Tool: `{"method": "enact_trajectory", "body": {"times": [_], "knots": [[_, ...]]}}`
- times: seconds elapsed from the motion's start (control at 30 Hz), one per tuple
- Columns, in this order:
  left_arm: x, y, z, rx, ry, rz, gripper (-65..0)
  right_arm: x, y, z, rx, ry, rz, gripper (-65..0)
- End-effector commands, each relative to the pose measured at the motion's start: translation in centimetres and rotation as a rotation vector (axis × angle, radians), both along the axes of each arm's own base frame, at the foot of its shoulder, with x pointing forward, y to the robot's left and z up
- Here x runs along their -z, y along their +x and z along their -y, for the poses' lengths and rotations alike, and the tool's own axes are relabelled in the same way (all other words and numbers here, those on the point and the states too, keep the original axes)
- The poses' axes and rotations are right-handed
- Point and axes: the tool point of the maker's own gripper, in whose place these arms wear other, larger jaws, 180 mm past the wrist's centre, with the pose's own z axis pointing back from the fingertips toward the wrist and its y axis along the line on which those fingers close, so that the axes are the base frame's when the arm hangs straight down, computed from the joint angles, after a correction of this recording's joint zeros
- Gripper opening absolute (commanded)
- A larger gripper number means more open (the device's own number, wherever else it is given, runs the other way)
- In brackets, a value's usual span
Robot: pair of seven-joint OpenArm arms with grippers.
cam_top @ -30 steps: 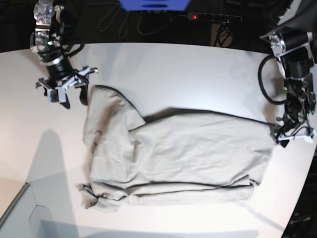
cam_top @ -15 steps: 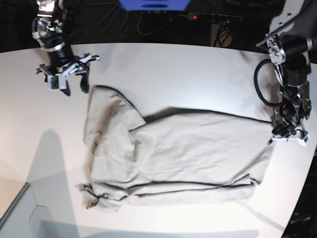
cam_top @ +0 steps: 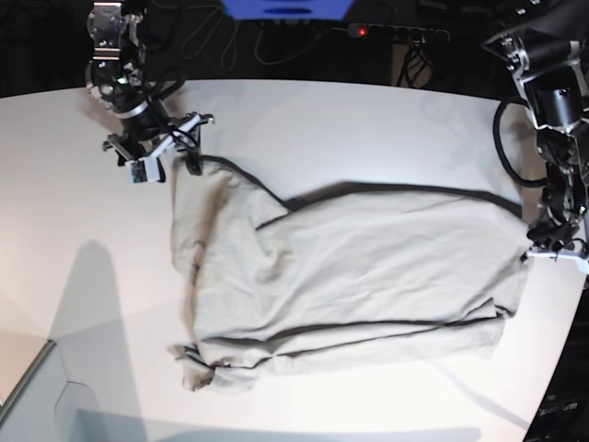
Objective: Layout the t-shirt on the table in an organized manner, then fold the t-shirt properly
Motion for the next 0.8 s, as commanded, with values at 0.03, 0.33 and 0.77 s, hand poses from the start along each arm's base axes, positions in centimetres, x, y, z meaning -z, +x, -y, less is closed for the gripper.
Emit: {"method": "enact_trajectory", "body": {"times": [0.03,0.33,0.77], "knots": [[-1.5,0.7,-1.1,-0.009,0.028,0.039,-65.0,-0.5,1.0,-0.4,-0.004,0.023,0.032,-25.4],[-1.9,0.8,-1.1,-0.010,0.033,0.048,-65.0,1.3,0.3,-2.0,-0.043,0.042,-0.021,-54.0],[-15.3,9.3,1.6,0.108,0.158,0.352,-64.9,-15.7,10.6,4.1,-0.013,-0.138,0.460,-65.0]]}}
